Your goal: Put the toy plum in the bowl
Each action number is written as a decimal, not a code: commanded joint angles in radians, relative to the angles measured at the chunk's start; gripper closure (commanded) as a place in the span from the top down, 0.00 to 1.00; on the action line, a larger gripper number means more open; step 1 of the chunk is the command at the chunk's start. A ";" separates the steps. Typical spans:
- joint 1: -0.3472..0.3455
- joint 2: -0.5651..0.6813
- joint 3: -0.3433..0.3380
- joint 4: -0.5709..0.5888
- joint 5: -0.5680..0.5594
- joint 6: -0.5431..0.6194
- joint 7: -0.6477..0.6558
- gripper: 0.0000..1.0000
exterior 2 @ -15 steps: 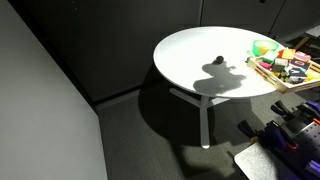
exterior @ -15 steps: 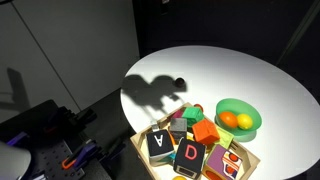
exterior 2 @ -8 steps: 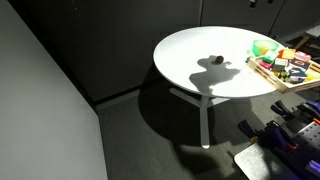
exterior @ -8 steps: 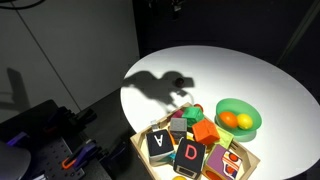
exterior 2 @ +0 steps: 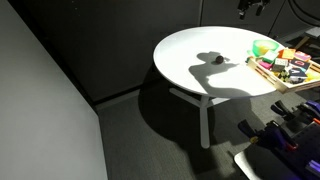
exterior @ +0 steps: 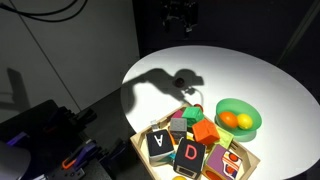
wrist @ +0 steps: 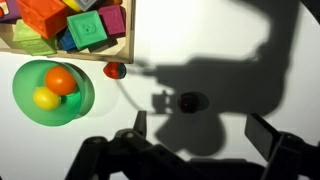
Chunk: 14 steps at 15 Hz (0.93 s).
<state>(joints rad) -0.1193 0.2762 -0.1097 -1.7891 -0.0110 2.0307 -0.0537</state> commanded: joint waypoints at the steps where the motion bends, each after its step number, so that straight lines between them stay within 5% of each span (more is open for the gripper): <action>1: -0.019 0.110 0.001 0.132 0.016 -0.063 -0.007 1.00; 14: -0.032 0.409 0.008 0.422 -0.013 -0.240 -0.029 1.00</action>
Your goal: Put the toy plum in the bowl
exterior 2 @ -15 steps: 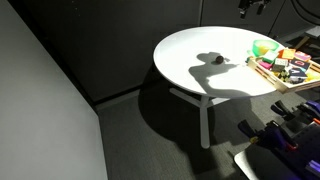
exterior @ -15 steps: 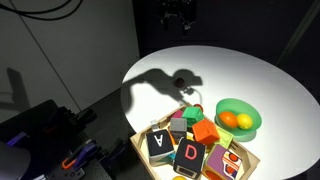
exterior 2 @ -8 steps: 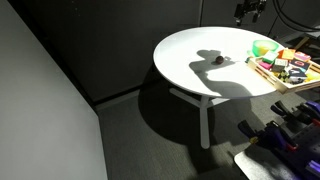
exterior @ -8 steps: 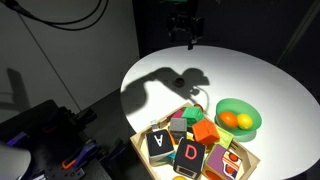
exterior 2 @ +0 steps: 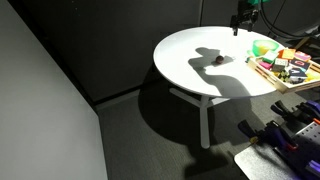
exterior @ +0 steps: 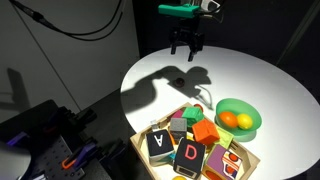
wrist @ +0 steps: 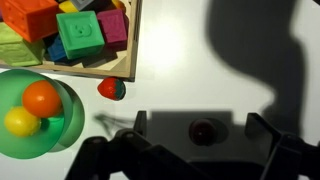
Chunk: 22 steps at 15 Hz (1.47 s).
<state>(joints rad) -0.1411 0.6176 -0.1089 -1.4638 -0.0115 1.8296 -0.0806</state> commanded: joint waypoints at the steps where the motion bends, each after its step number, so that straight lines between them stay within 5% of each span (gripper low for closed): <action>1: -0.008 0.084 0.005 0.108 -0.017 -0.030 0.002 1.00; 11: -0.009 0.173 0.009 0.158 -0.006 0.067 0.017 1.00; 14: -0.019 0.155 0.019 0.174 0.028 -0.026 0.037 1.00; 15: -0.008 0.157 0.011 0.132 0.001 0.039 0.019 1.00; 22: -0.011 0.156 0.013 0.155 0.012 0.000 0.022 1.00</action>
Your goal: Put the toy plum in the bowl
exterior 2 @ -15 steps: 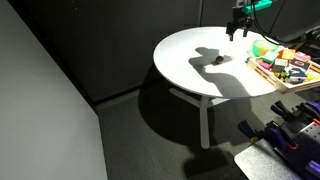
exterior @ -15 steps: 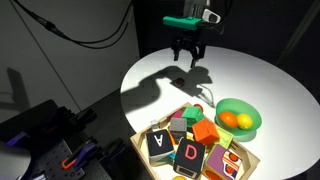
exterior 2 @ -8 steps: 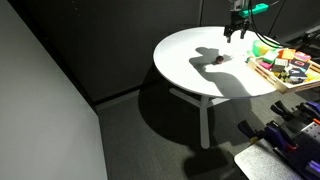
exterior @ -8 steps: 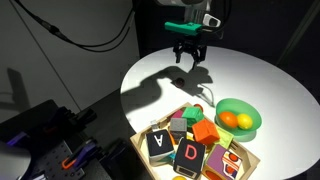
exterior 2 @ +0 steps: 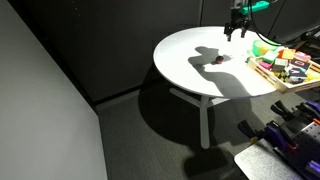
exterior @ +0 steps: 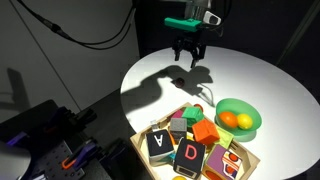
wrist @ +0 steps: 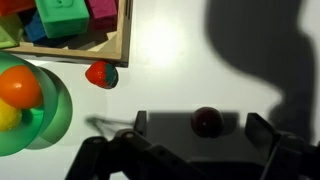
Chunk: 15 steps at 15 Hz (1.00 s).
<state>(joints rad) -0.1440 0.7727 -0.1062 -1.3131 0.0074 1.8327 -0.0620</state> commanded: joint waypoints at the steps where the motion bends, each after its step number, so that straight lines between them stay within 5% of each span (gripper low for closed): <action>1: -0.008 0.001 0.010 0.004 -0.007 -0.003 0.003 1.00; 15: 0.010 0.096 0.022 0.111 -0.037 -0.016 -0.024 1.00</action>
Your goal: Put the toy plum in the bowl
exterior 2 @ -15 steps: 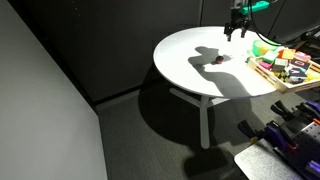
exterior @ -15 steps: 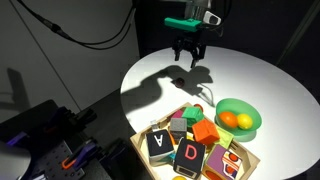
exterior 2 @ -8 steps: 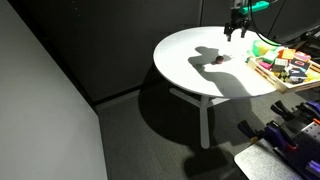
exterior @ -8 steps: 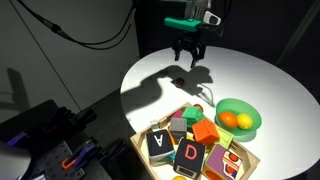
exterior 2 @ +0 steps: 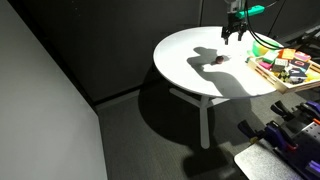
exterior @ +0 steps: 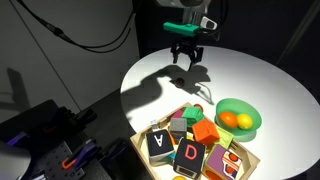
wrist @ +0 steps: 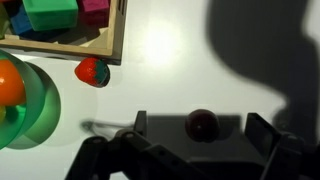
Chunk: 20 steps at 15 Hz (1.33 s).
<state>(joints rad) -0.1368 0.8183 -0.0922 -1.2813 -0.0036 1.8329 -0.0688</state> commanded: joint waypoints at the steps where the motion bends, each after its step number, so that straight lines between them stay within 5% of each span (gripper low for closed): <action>1: 0.006 0.066 0.010 0.096 -0.033 -0.017 -0.023 1.00; 20: 0.035 0.244 0.024 0.251 -0.119 0.029 -0.145 1.00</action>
<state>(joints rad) -0.0973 1.0205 -0.0790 -1.0935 -0.0981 1.8579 -0.1749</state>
